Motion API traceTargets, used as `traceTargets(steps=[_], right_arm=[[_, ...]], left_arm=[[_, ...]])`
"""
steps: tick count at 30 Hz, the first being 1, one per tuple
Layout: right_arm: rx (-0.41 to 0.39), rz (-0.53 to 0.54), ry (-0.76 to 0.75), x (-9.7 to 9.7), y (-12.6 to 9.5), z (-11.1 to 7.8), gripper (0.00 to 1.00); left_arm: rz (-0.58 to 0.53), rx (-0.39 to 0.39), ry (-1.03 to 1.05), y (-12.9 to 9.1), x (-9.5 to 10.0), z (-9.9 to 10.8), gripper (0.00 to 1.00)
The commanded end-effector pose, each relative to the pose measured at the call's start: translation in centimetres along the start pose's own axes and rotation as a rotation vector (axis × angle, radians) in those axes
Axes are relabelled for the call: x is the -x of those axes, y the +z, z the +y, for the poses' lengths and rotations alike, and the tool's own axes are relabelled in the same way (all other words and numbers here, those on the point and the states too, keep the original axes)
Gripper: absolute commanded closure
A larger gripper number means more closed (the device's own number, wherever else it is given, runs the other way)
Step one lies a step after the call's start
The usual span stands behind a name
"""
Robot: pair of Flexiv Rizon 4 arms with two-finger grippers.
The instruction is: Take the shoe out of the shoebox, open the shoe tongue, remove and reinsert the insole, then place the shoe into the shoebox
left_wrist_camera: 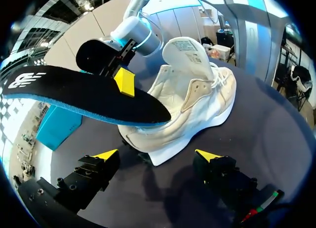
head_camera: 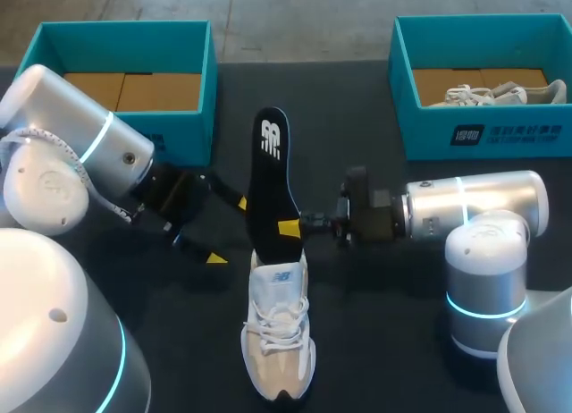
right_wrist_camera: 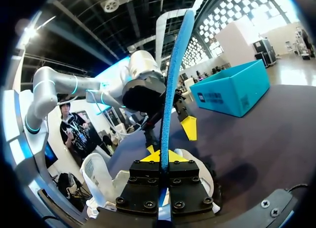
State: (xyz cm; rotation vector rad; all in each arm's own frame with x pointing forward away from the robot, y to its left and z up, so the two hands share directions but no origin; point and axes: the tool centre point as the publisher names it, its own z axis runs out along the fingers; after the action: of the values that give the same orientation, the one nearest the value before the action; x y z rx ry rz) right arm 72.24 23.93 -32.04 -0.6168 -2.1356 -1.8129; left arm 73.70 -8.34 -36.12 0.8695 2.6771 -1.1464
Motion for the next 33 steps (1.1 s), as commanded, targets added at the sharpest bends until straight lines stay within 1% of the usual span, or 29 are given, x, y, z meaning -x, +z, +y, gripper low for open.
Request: traceTargets(steps=[1,33], right_arm=[[-0.006,-0.001,0.004,-0.1,0.2,0.0,1.0],[-0.013,0.004,0.061,-0.1,0.4,-1.1,1.0]], left_arm=[[0.002,0.004,0.0,0.0,0.0,-0.1,0.0],[0.002,0.004,0.0,0.0,0.0,-0.1,0.0]])
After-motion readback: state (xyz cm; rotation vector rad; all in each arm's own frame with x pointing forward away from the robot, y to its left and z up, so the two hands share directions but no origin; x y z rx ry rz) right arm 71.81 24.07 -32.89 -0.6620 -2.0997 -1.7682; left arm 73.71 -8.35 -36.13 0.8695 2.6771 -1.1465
